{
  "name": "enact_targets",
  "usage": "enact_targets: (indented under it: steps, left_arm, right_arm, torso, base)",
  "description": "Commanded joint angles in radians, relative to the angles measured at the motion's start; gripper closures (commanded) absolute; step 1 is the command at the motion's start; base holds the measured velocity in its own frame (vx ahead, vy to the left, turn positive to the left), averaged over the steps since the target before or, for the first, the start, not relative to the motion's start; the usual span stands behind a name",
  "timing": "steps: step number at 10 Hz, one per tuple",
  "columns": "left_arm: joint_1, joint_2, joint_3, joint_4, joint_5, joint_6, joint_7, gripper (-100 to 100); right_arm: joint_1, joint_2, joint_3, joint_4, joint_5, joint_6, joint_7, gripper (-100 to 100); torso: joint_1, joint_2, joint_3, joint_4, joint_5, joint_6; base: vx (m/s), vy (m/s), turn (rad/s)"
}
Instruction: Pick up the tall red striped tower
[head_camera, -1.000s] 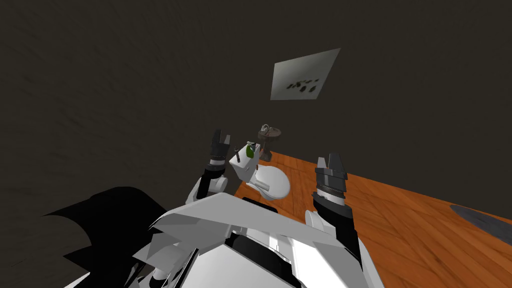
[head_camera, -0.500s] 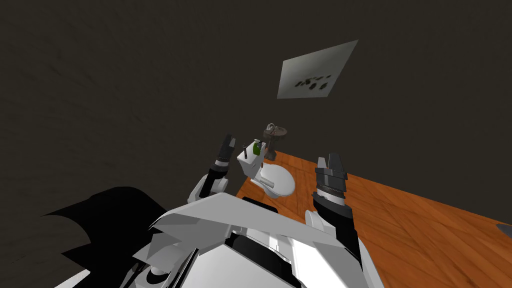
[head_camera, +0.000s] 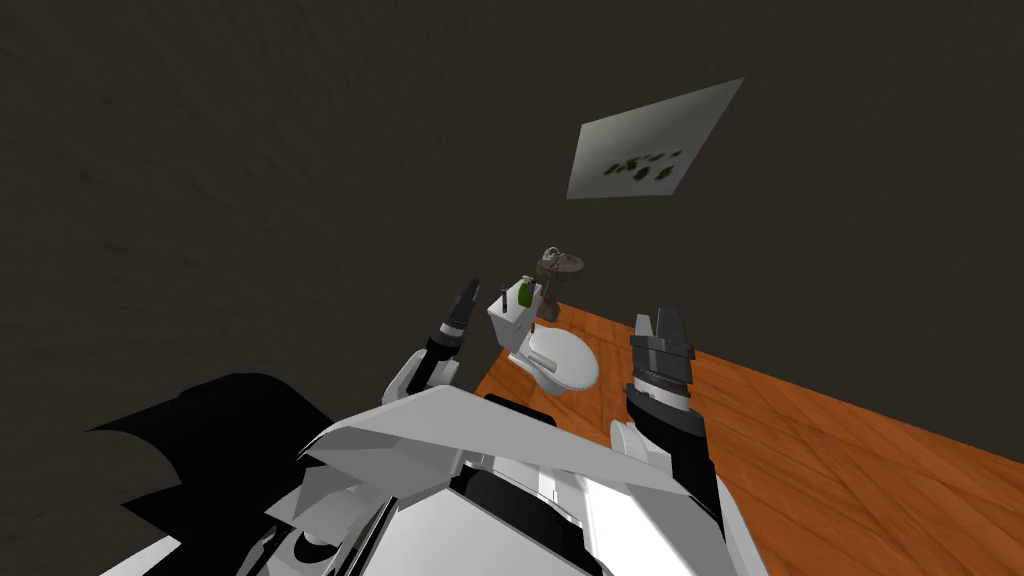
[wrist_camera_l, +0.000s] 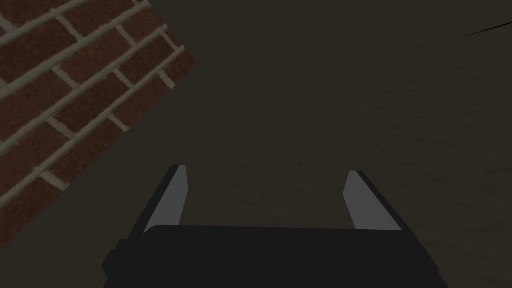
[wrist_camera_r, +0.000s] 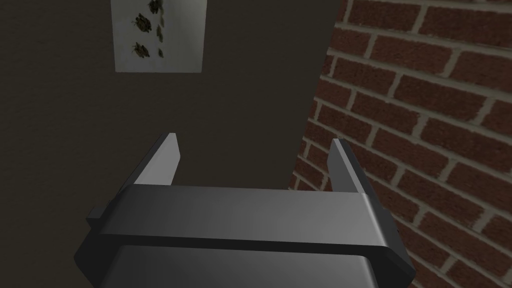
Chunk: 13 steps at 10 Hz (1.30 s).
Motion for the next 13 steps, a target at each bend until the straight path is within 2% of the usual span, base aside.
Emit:
enact_targets:
  steps: [1, 7, 13]
  left_arm:
    - [-0.002, 0.016, -0.007, 0.024, -0.031, 0.007, -0.014, -100]
    - [0.001, 0.085, -0.026, 0.121, -0.144, 0.026, -0.089, -100]
    - [0.017, 0.198, -0.007, 0.216, -0.228, 0.04, -0.182, -100]
  right_arm:
    - [0.0, 0.0, 0.0, 0.0, 0.0, 0.0, 0.0, 0]
    - [0.0, 0.0, 0.0, 0.0, 0.0, 0.0, 0.0, 0]
    - [0.0, 0.0, 0.0, 0.0, 0.0, 0.0, 0.0, 0]
  torso:
    - [0.0, 0.0, 0.0, 0.0, 0.0, 0.0]
    - [-0.002, -0.005, -0.003, -0.001, 0.0, 0.0]
    - [-0.005, -0.012, -0.007, -0.003, -0.001, 0.001]
  base:
    - [-0.081, 0.065, 0.094]
    - [-0.036, 0.054, 0.024]
    - [0.069, 0.015, -0.111]
